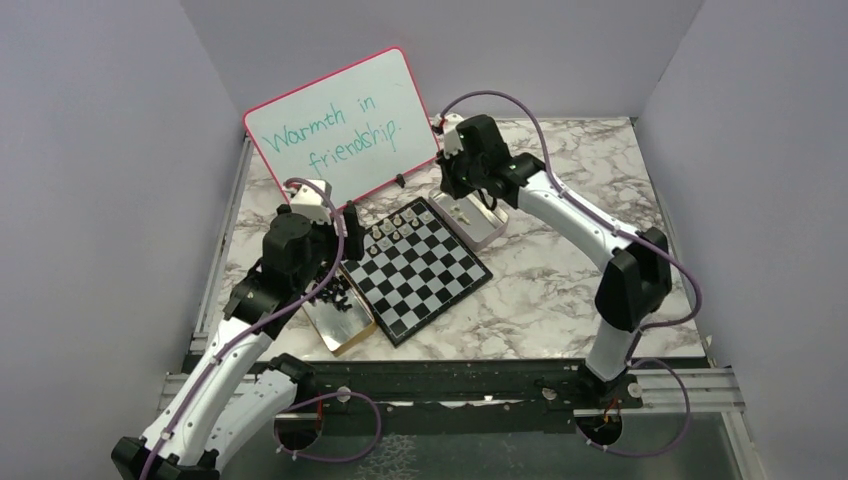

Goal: Set up the chess pieces on the board
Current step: Place the chess piece on the chessboard.

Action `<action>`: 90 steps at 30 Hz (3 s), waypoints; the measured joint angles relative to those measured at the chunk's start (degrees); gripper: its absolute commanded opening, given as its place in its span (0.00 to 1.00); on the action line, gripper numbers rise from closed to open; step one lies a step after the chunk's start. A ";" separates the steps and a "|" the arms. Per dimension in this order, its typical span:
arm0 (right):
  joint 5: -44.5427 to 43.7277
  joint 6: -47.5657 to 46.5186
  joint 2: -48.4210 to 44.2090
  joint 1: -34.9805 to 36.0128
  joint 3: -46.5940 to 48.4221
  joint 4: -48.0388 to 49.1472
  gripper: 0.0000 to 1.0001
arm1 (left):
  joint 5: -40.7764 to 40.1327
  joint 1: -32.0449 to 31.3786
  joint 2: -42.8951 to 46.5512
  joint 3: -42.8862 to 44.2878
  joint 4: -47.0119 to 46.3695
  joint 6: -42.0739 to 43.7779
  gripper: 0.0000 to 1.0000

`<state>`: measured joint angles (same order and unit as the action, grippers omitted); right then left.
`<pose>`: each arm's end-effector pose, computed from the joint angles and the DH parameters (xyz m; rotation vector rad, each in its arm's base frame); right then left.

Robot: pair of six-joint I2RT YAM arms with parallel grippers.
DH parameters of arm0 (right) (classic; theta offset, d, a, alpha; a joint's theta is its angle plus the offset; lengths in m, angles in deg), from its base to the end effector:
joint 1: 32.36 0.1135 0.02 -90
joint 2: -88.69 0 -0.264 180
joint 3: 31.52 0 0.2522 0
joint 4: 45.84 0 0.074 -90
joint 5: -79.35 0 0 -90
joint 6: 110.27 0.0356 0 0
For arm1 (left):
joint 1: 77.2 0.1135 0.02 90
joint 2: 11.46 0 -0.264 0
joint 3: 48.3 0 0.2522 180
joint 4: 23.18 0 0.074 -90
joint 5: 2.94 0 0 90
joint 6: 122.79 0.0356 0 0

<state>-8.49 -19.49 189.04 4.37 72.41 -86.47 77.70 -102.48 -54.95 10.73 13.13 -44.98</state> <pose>0.3251 0.2442 0.3229 -0.7134 2.1305 0.3999 0.1593 -0.0688 0.3241 0.1119 1.9351 -0.2790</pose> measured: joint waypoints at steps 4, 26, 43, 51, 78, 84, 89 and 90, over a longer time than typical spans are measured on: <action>-0.22 -2.97 7.45 0.00 9.40 -5.14 0.03 | -1.07 0.00 3.82 -1.49 -0.68 0.33 0.99; -2.10 -9.40 31.56 2.34 32.61 -17.35 0.10 | -2.75 0.02 8.24 -2.10 -2.10 0.87 0.99; -2.14 -10.86 38.40 2.73 38.60 -19.54 0.15 | -2.64 0.57 8.83 -2.67 -3.19 0.87 0.99; -2.14 -10.86 40.22 3.08 39.80 -19.96 0.17 | -2.64 0.57 8.83 -2.67 -3.19 0.87 0.99; -1.16 -10.86 40.35 3.08 39.87 -19.91 0.24 | -2.62 0.57 8.59 -2.73 -3.19 0.94 0.99; -0.35 -10.84 40.35 3.08 39.87 -19.89 0.19 | -2.60 0.57 8.55 -2.93 -3.21 0.94 0.99; -0.35 -10.75 40.35 3.08 39.87 -19.89 0.15 | -2.47 0.57 8.41 -2.97 -3.21 0.94 0.99; -0.35 -10.73 40.35 3.08 39.87 -19.89 0.15 | -2.45 0.57 8.37 -2.97 -3.21 0.94 0.99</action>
<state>-8.84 -30.23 229.39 7.45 112.28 -106.36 75.25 -101.91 -46.58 7.76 9.91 -44.04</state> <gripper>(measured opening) 0.156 0.989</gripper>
